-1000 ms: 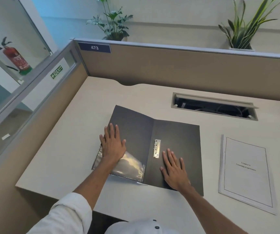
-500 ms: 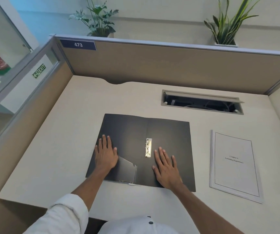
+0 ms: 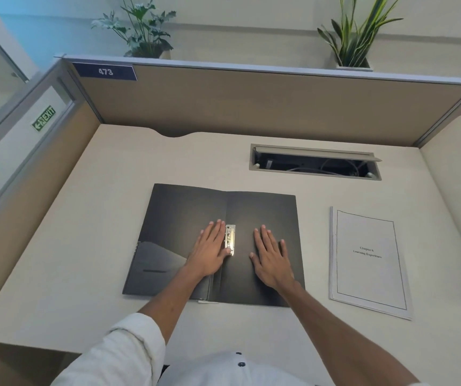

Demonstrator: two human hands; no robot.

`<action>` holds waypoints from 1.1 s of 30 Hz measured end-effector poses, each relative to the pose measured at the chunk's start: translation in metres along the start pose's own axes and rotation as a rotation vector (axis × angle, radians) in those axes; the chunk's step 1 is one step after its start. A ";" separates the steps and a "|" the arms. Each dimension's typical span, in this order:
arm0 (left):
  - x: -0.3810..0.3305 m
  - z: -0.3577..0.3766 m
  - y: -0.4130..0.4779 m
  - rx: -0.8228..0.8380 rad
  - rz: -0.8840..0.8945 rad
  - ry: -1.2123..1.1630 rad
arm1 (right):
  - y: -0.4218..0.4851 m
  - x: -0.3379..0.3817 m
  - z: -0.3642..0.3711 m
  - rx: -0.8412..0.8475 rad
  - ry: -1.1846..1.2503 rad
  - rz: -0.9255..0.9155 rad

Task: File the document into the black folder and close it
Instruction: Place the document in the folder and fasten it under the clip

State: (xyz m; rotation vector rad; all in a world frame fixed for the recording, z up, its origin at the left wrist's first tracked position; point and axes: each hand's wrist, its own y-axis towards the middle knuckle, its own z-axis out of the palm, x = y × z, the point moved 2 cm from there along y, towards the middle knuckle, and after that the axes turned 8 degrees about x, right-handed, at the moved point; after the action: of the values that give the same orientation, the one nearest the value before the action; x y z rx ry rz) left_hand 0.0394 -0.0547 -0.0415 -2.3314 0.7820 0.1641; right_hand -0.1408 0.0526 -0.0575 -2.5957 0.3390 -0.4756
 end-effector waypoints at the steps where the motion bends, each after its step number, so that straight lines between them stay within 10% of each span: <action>1: -0.001 0.001 0.001 0.005 -0.006 0.003 | 0.001 -0.002 0.000 0.018 0.001 0.002; 27: 0.012 -0.002 0.013 0.185 -0.005 -0.036 | 0.009 -0.010 0.013 0.079 -0.005 0.000; 33: 0.010 -0.007 0.004 -0.062 0.133 -0.126 | 0.008 -0.009 0.013 0.074 -0.001 -0.002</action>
State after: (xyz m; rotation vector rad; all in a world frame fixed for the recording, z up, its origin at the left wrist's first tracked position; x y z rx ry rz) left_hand 0.0445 -0.0671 -0.0414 -2.3013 0.8790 0.3946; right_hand -0.1455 0.0542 -0.0744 -2.5250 0.3132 -0.4782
